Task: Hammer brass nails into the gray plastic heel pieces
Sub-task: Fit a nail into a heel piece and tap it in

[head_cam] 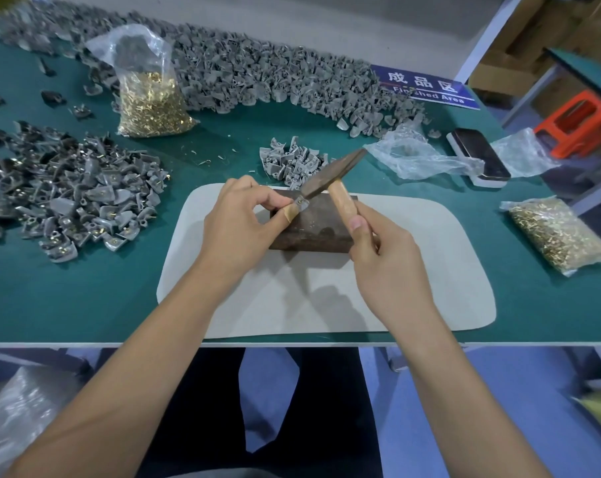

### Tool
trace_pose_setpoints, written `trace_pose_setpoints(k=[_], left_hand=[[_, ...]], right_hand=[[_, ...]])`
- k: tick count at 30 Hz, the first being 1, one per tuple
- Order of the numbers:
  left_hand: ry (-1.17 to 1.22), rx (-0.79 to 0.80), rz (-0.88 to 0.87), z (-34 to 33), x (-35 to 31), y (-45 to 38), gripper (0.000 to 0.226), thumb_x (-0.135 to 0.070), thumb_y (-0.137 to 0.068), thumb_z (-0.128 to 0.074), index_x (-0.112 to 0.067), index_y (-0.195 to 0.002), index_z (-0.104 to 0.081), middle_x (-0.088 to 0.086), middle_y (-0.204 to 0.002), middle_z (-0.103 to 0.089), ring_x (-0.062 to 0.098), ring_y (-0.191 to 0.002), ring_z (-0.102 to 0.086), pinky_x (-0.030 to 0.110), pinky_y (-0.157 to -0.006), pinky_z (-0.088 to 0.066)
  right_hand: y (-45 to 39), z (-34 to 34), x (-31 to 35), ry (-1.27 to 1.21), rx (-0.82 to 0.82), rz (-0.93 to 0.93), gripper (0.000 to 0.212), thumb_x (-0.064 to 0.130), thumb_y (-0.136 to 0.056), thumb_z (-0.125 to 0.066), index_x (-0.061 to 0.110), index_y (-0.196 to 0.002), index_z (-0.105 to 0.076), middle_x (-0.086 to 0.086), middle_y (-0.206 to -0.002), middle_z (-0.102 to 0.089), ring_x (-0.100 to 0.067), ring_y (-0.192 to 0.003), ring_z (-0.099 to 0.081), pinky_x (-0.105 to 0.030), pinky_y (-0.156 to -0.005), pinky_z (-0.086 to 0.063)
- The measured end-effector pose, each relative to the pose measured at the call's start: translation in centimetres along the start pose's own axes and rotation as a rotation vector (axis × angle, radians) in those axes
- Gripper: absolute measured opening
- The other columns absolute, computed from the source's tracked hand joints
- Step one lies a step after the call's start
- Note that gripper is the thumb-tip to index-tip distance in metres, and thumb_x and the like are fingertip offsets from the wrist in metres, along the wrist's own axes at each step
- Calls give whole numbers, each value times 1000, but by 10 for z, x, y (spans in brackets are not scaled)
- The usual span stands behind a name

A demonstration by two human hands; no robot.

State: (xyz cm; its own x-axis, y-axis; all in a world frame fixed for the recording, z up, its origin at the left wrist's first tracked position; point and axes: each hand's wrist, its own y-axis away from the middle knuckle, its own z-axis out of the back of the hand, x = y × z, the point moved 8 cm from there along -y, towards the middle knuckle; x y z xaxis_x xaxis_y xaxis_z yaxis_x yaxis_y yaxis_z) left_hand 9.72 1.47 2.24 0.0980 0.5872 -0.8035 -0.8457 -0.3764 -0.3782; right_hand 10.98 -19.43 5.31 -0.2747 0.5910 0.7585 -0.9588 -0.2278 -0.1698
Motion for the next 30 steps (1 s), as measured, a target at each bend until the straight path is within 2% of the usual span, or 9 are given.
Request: trace_pose_setpoints(k=[2,5,6,9,11,13,17,22,30], left_hand=[[5,0,-2,0,0,0,10,-40,-86,-78,-44,-81,-70,-14,-81,-54,10,-92,-49,35,-76,-42],[-1,4,-3,0,2,1,8,-41,-86,-77,-42,-82,-71,-15,-79,-52,9,-91,-48,33,-76,-41],[0,4,-3,0,2,1,8,-42,-86,-77,-42,-82,-71,-15,-79,-52,9,-91,-48,33,-75,-41],[1,-8,-2,0,1,2,7,-43,-86,-77,-40,-82,-73,-15,-79,-52,8,-91,-48,32,-75,-40],[0,-15,-3,0,1,2,6,-42,-86,-77,-37,-84,-74,-14,-79,-53,10,-92,-49,33,-76,-42],[0,-17,-4,0,1,2,6,-40,-86,-77,-35,-85,-75,-13,-80,-53,11,-92,-50,35,-76,-43],[2,-20,-9,-1,2,3,5,-40,-86,-77,-36,-85,-75,-12,-80,-52,12,-91,-49,35,-75,-43],[7,-29,-17,-1,2,2,8,-41,-86,-78,-40,-81,-71,-13,-78,-50,11,-88,-48,37,-73,-42],[-6,-40,4,0,4,2,8,-45,-85,-76,-38,-84,-75,-13,-79,-53,9,-90,-49,37,-74,-44]], right_hand=[[2,-1,-1,-38,-34,-18,33,23,-110,-39,31,-127,-66,19,-61,-52,-11,-63,-46,-31,-61,-36],[3,-12,-2,-81,56,-78,34,21,-111,-38,33,-126,-66,15,-65,-50,-11,-61,-45,-28,-65,-36],[4,-14,-4,-152,81,-123,35,21,-111,-37,38,-122,-66,12,-67,-50,-11,-58,-44,-28,-62,-37],[15,-25,-7,-593,188,-361,38,19,-112,-35,41,-113,-66,4,-70,-50,-8,-50,-38,-22,-45,-34],[24,-32,-3,-846,244,-445,37,14,-112,-35,30,-112,-68,3,-71,-50,-8,-50,-37,-19,-41,-32],[29,-32,-2,-946,243,-481,33,11,-111,-36,21,-115,-67,1,-71,-51,-7,-50,-36,-18,-39,-30],[38,-34,2,-1035,166,-484,24,11,-111,-37,12,-112,-61,2,-69,-49,-6,-48,-33,-17,-35,-27],[44,-46,11,-1066,198,-476,29,12,-111,-36,16,-120,-63,4,-68,-49,-6,-48,-32,-17,-36,-27],[48,-51,11,-1060,75,-462,26,14,-112,-35,15,-117,-61,2,-71,-46,-6,-47,-33,-19,-36,-29]])
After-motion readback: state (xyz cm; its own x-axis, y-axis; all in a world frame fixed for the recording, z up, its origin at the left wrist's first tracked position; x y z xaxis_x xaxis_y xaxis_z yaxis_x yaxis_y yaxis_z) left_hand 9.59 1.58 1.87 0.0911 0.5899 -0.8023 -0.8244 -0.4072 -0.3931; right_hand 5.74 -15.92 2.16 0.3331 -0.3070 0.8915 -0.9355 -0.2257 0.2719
